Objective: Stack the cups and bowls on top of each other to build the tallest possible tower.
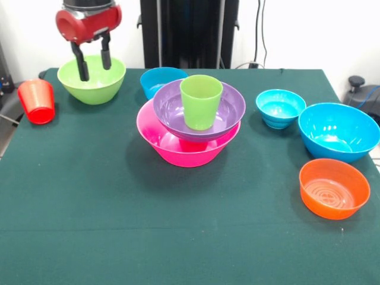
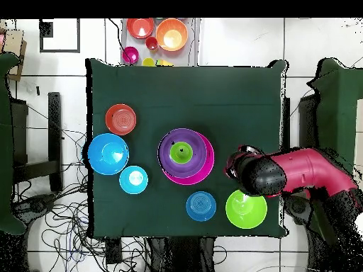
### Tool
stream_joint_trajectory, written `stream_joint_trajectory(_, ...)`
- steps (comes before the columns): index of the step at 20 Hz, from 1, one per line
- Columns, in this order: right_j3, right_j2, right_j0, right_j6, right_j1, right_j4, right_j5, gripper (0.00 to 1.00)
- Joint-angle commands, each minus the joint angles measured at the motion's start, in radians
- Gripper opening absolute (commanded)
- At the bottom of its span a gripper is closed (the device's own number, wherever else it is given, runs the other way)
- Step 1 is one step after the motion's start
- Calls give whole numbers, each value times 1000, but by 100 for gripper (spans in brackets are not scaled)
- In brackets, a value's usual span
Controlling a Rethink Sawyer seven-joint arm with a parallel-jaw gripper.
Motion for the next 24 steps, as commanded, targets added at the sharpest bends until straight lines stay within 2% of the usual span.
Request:
stream_joint_trajectory(1,140,10,54,-175,43,-157,-90,100)
stream_joint_trajectory(12,139,26,18,-319,108,-171,-13,100)
stream_joint_trajectory(18,148,1,6,-350,151,-251,-36,100)
stream_joint_trajectory(24,114,-24,-20,-397,208,-300,-25,100)
